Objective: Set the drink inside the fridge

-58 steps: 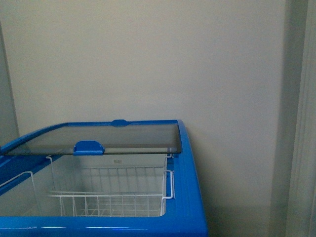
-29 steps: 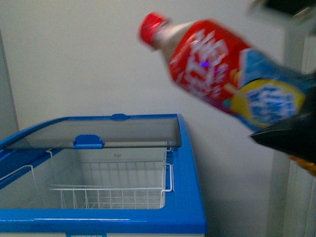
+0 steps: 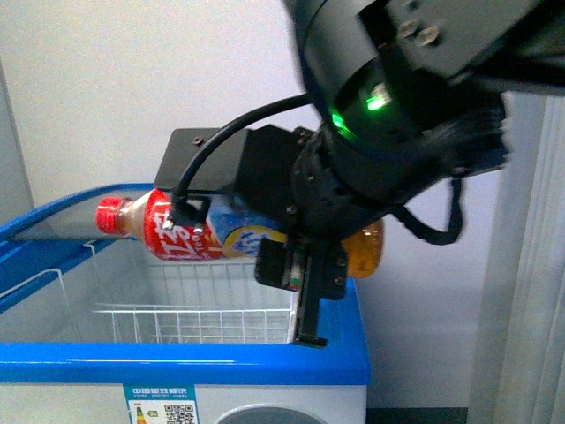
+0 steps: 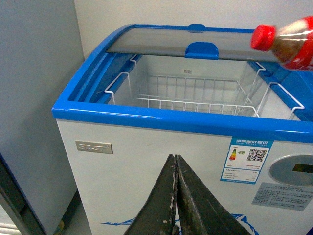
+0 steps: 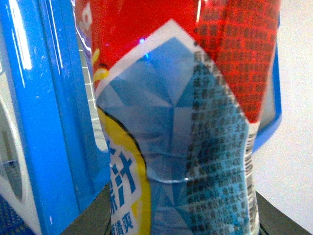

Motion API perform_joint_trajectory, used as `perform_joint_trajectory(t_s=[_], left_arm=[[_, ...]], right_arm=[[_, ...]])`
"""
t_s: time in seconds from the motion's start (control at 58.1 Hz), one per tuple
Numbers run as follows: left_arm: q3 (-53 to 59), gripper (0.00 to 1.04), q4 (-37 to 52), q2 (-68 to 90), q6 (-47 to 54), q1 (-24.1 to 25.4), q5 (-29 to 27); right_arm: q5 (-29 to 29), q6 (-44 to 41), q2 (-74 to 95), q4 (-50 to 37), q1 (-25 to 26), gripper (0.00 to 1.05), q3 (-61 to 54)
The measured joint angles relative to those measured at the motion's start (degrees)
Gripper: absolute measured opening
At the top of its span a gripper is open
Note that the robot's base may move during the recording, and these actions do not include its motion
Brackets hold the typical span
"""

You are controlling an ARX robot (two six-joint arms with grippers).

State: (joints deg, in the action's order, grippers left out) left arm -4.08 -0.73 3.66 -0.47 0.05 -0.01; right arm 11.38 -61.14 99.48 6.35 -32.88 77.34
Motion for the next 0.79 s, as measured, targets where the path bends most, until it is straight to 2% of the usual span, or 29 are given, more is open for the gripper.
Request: perform_joint_trajectory(t_s=[0.465, 0.792], left_arm=[[3.2, 0.03, 0.4, -3.1, 0.0, 0.0, 0.1], [3.2, 0.03, 0.4, -3.3, 0.0, 0.0, 0.0]], right_arm=[[-0.7, -1.4, 18.2, -0.5, 0.6, 0.41, 16.2], [-3.1, -0.2, 26.3, -5.3, 2.3, 0.41, 22.6]])
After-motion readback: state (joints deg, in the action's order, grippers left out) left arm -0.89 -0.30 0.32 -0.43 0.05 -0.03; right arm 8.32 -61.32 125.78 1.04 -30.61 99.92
